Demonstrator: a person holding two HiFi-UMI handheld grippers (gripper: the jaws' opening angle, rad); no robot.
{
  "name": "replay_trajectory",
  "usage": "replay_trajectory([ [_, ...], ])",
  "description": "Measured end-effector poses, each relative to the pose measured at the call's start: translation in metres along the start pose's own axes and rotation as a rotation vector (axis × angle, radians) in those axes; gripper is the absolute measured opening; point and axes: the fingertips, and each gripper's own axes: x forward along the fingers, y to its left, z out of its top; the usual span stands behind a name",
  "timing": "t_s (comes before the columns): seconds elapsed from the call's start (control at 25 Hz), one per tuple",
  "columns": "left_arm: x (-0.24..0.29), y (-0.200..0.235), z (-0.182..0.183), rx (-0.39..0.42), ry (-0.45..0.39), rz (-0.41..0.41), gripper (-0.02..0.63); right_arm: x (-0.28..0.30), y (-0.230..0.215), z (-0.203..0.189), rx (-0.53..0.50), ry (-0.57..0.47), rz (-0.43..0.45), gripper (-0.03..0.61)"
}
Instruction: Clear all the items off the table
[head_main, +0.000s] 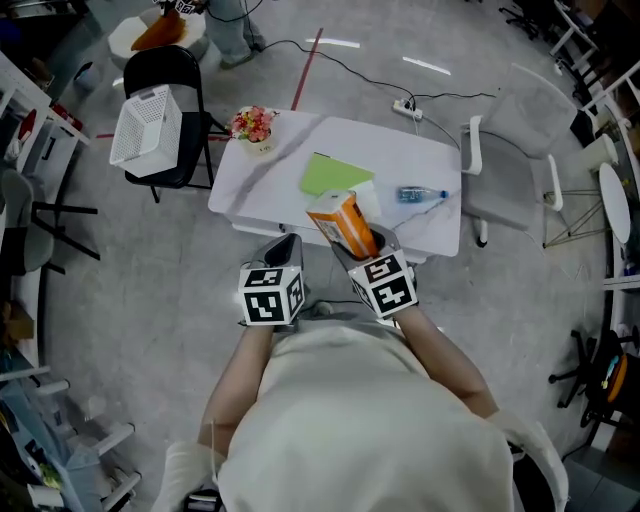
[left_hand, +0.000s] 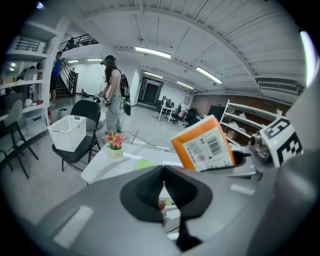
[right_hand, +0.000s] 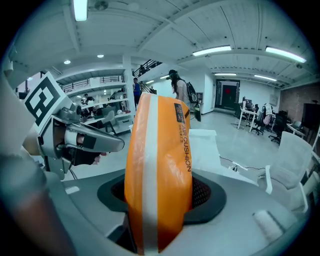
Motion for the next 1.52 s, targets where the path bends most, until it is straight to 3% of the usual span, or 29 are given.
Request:
replay_trajectory([
  [0.36,-0.021,0.069,0.002,-0.085,-0.024,0.088,0.009,0.045,0.048,0.035,-0.057,-0.003,0.099,0.253],
  [0.72,-0.044,0.170,0.020,-0.134,-0.052,0.148,0.009,0.106,0.104,0.088,-0.078,-0.002,0.143,0.253],
  [1.12,-0.065,0.288,0.051,-0.179,-0.071,0.163,0.009,0.177,0.173,0.161,-0.087,-0.007,0.155,0.253],
  [1.52,-0.078,0.373,0.060,-0.176,-0.055,0.141,0.009,0.233,0.225,0.204,-0.076,0.000,0.133,0.253],
])
